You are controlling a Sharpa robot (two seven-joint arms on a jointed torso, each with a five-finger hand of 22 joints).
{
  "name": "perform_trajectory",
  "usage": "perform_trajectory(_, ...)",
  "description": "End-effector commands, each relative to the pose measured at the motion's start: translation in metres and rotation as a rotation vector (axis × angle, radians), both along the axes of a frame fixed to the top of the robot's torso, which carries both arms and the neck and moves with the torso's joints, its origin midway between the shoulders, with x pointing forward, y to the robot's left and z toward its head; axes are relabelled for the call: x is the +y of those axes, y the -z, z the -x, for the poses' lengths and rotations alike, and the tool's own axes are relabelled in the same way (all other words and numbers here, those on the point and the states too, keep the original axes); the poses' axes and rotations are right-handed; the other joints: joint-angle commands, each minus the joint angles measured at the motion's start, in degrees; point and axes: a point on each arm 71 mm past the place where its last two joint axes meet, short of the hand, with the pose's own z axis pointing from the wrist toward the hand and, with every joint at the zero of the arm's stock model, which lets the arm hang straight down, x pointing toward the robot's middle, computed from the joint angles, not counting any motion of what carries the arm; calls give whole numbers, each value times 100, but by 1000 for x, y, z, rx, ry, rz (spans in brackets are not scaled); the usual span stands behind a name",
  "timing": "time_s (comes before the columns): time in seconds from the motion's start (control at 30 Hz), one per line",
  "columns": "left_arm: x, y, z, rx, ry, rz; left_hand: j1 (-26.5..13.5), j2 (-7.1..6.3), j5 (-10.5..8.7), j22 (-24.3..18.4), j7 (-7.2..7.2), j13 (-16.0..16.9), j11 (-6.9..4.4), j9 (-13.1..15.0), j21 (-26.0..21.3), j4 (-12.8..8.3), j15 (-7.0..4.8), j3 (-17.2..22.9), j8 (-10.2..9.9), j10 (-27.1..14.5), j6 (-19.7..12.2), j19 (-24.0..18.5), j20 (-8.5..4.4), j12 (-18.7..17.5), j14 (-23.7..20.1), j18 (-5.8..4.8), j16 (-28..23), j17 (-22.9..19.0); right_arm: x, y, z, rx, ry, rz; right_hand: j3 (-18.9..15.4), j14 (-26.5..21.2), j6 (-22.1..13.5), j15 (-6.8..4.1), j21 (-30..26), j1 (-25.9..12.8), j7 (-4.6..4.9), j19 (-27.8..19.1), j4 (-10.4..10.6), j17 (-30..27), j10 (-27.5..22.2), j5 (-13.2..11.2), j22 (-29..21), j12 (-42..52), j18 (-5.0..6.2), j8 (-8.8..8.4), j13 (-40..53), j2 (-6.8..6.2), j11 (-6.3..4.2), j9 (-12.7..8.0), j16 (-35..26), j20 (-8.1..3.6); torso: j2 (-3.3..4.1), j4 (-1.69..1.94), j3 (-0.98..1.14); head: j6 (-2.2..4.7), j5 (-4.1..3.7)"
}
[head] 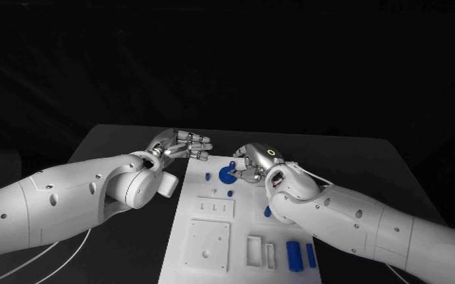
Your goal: Assemble the parts on the task board
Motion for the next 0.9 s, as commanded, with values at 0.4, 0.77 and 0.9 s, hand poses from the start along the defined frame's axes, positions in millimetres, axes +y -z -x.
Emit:
perform_trajectory(0.4, 8, -1, -2, -9, -4, -1, 5, 24, 3, -7, 4, 9, -12, 4, 20, -36, 23, -6, 2, 6, -39, 9, 7, 16, 22, -89, 32, 3, -100, -23, -2, 70, -99, -193, -197, -57, 225, 22, -914, 114, -4, 109, -472, -312, -289, 256, 465, -502, -3, -31, -543, 365, 10, -1, -419, 20, -49, -158, 59, 33, -38)
perform_trajectory(0.77, 10, 0, -4, -7, -5, -4, 6, 26, 7, -7, 8, 8, -10, 3, 23, -42, 23, -3, 0, 3, -51, 6, 6, 14, 20, -90, 30, 3, -171, -16, -10, 122, -70, -224, -1327, -209, 75, 62, -1535, 306, 25, 30, -647, -492, -548, 834, 387, -723, 29, -30, -855, 607, 41, 5, -717, 57, -54, -230, 158, 54, -117)
perform_trajectory(0.9, 10, 1, -4, -5, -4, -5, 6, 26, 7, -7, 8, 8, -10, 3, 23, -42, 23, -3, 0, 3, -51, 6, 6, 14, 20, -90, 30, 3, -184, -9, -11, 155, -56, -215, -1485, -238, 36, 50, -1729, 344, 3, 43, -657, -537, -594, 868, 384, -750, 20, -30, -923, 624, 34, 4, -764, 45, -51, -242, 196, 54, -141)
